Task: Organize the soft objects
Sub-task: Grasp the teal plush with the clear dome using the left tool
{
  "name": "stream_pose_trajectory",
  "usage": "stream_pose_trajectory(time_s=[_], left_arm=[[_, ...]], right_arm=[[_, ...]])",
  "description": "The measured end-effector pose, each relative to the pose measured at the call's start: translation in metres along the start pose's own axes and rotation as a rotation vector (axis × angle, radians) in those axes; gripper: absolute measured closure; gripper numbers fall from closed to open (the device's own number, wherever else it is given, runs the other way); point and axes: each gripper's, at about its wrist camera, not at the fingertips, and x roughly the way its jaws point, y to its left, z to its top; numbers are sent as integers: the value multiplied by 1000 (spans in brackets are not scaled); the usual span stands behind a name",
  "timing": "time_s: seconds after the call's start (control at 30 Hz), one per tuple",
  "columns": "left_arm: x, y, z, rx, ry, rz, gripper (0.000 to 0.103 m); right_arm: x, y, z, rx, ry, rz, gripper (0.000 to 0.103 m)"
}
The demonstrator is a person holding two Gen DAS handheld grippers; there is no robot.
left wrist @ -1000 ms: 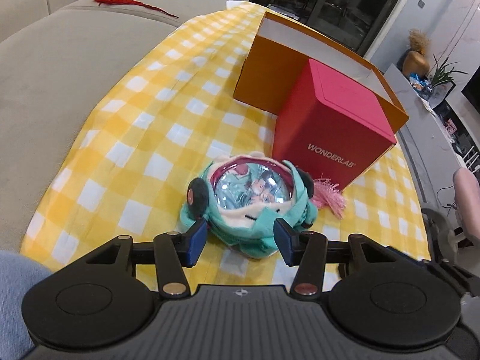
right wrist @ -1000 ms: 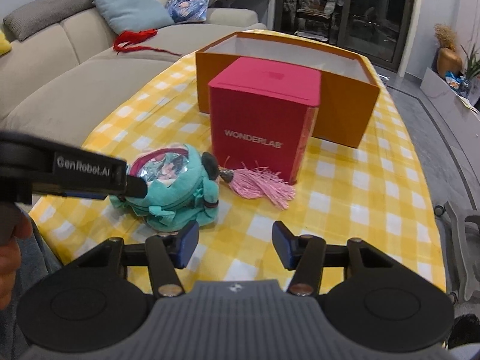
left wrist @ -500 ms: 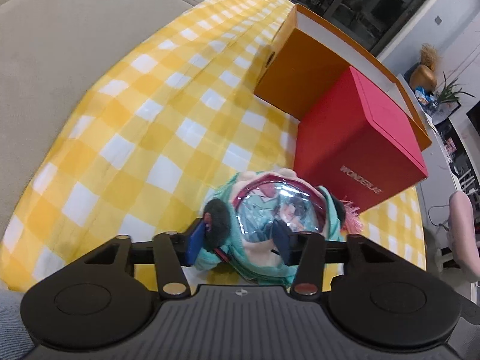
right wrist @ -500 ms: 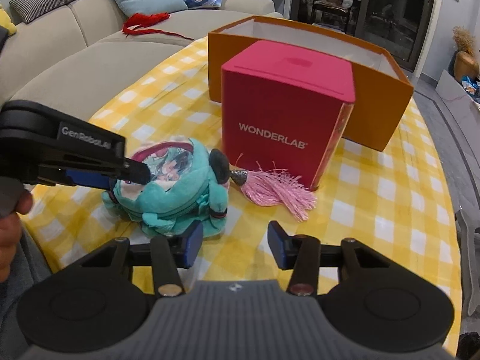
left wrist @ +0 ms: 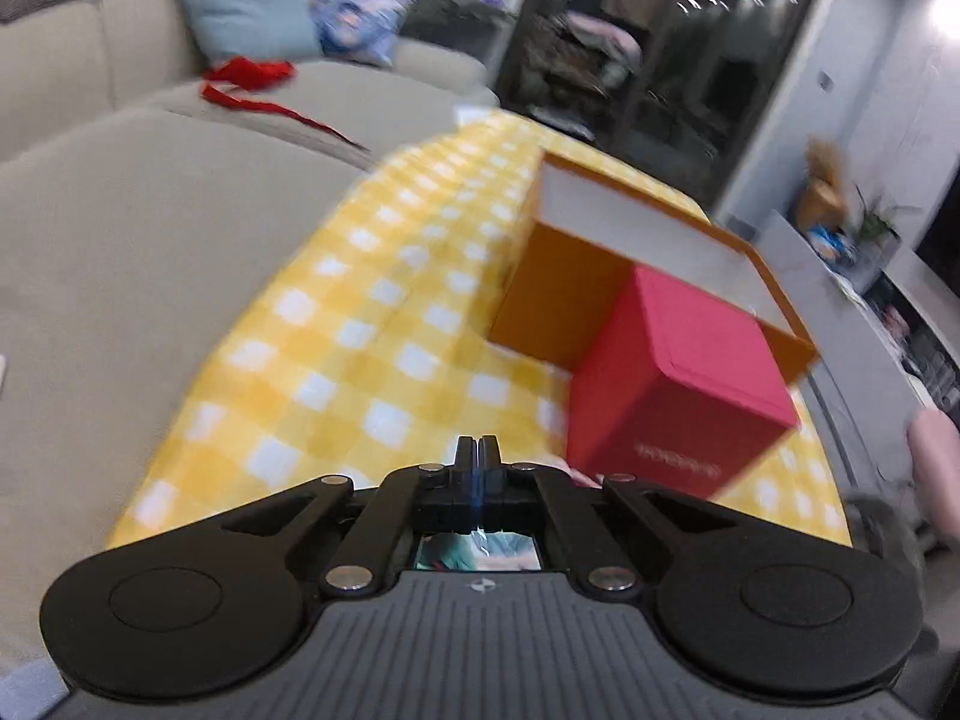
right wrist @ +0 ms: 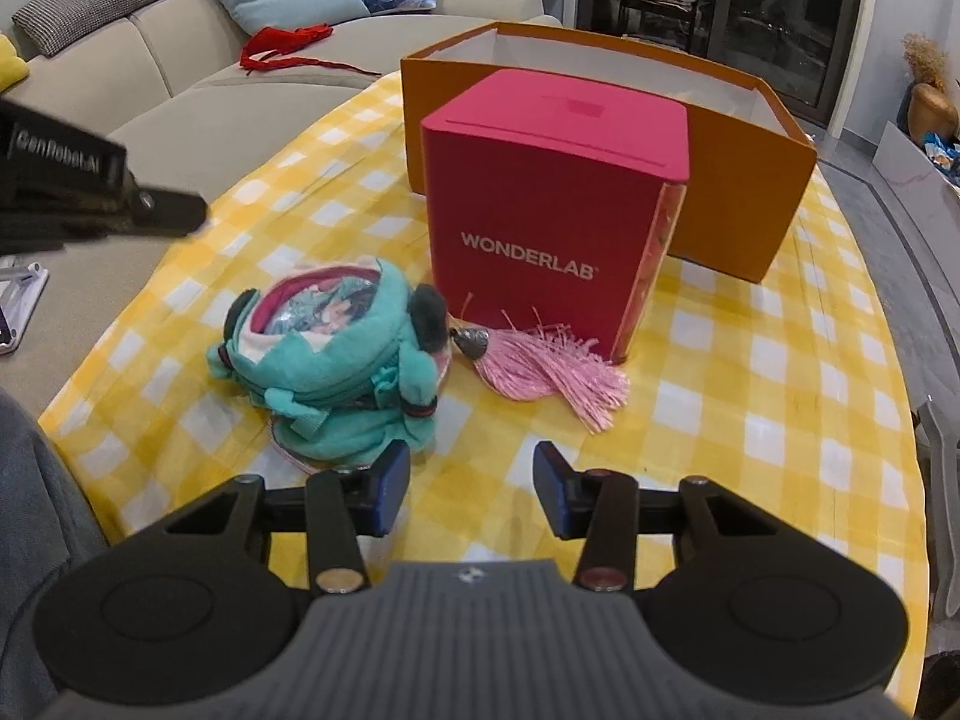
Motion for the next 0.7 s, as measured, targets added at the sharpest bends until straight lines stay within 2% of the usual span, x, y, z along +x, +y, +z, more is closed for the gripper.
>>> stream_pose_trajectory(time_s=[0.07,0.1,0.17,0.3,0.4,0.57,0.7], left_arm=[[5,-7,-2,41,74,-61,96],[6,-15,-5,104,91,-56,93],[7,-30,-12,229,103,-41,82],[11,-45,-24,322,131,-74,56],[15,-59,-36,421,123,-40,43],[37,-83,-56,653,168,96,42],[45,-90,-69,746,156,136,44]], right_arm=[[1,1,2,-3,-1,-12,58],[1,0,2,0,0,-17,58],[-1,-3,0,12,1,-16,58],[-2,-9,-6,23,13,-22,58],[-2,-13,-10,34,20,-27,58],[1,-17,-12,48,34,-42,58],[2,-18,-15,48,39,-45,58]])
